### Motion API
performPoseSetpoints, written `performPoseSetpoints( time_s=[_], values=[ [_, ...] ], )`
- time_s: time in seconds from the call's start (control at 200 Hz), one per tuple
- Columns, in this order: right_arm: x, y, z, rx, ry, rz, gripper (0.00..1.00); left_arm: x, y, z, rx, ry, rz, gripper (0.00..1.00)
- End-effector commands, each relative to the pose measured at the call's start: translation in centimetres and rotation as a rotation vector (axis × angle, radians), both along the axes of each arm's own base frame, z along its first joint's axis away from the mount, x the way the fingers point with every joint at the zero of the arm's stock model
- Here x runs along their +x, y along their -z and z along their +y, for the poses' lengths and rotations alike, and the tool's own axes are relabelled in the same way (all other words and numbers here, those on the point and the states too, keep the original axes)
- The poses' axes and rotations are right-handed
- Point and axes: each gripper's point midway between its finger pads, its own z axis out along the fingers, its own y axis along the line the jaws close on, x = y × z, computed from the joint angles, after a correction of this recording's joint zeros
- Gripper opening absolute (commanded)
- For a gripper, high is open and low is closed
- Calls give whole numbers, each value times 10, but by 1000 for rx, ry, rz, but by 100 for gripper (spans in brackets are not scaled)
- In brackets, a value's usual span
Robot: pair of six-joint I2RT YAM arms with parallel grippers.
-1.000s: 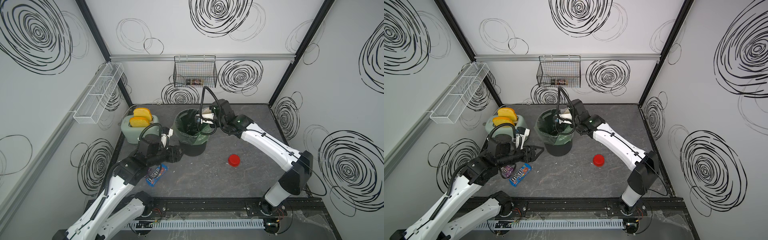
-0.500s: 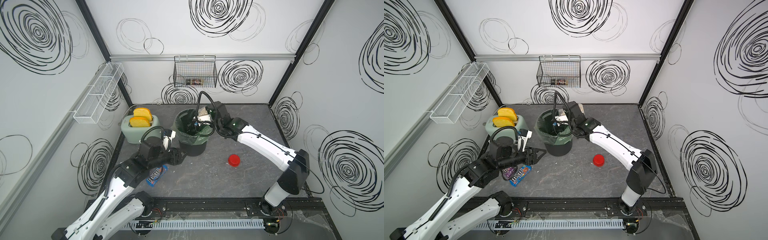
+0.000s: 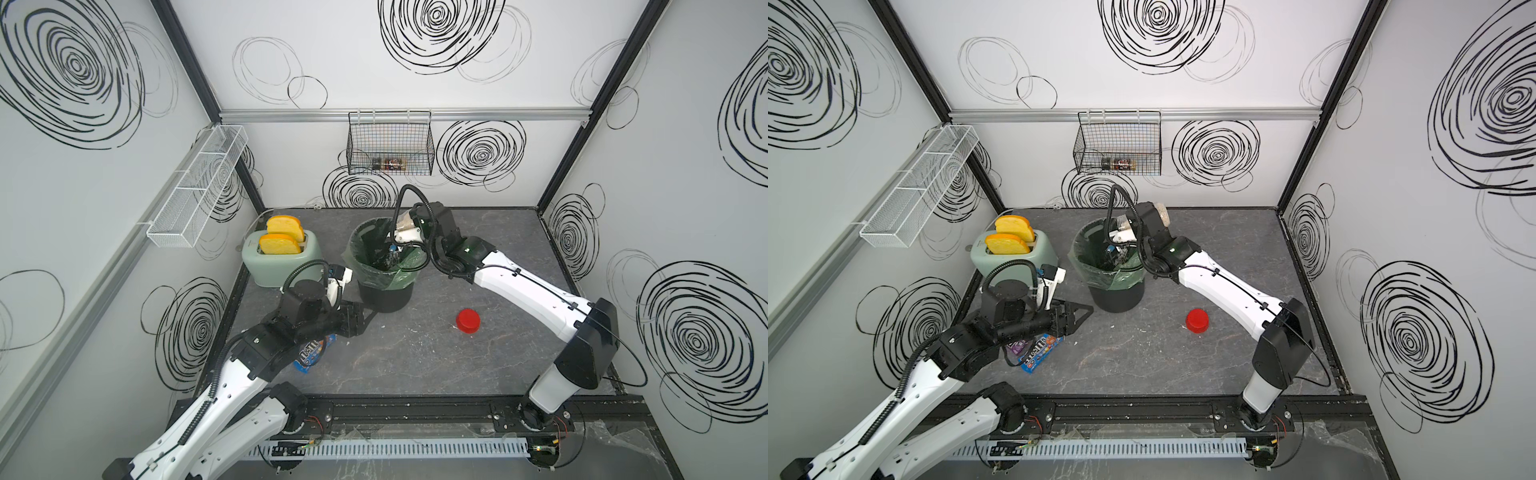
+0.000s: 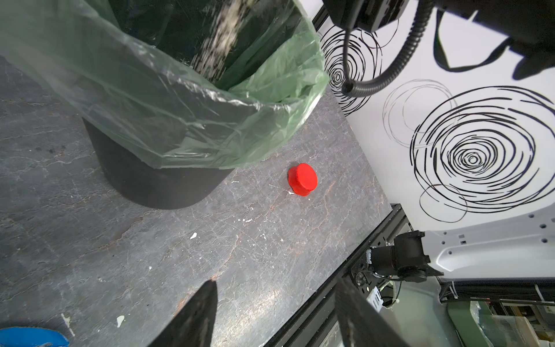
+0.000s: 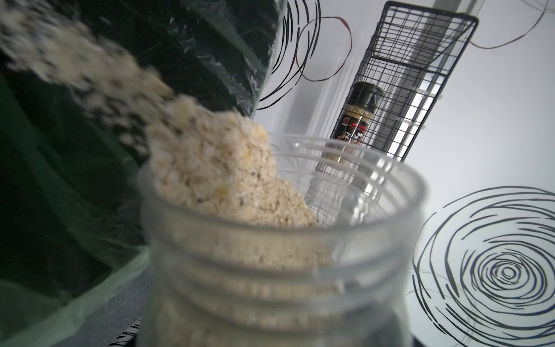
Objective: Empty expired oatmeal from jars
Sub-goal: Pour the expired oatmeal into the trash bin.
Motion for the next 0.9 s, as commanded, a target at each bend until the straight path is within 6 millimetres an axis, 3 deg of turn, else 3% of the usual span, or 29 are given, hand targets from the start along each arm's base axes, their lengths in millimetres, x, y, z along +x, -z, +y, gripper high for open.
performPoseSetpoints(
  time_s=[0.0, 0.16, 0.255, 0.355, 0.695, 0.895],
  values=[
    [0, -30, 3, 15, -22, -92, 51, 0, -8, -5, -28, 22, -42, 67],
    [3, -35, 12, -2, -69, -146, 49, -2, -9, -4, -29, 29, -53, 68],
    [8, -24, 15, -35, -86, -160, 50, -5, -7, -3, -32, 37, -53, 68],
    [12, -26, 18, -45, -100, -194, 51, -8, -6, -2, -38, 41, -56, 68],
    [9, -79, 31, -47, -201, -319, 50, -6, -4, -7, -42, 56, -54, 68],
    [11, -74, 38, -70, -245, -350, 50, -3, -5, -8, -41, 54, -53, 68]
  ],
)
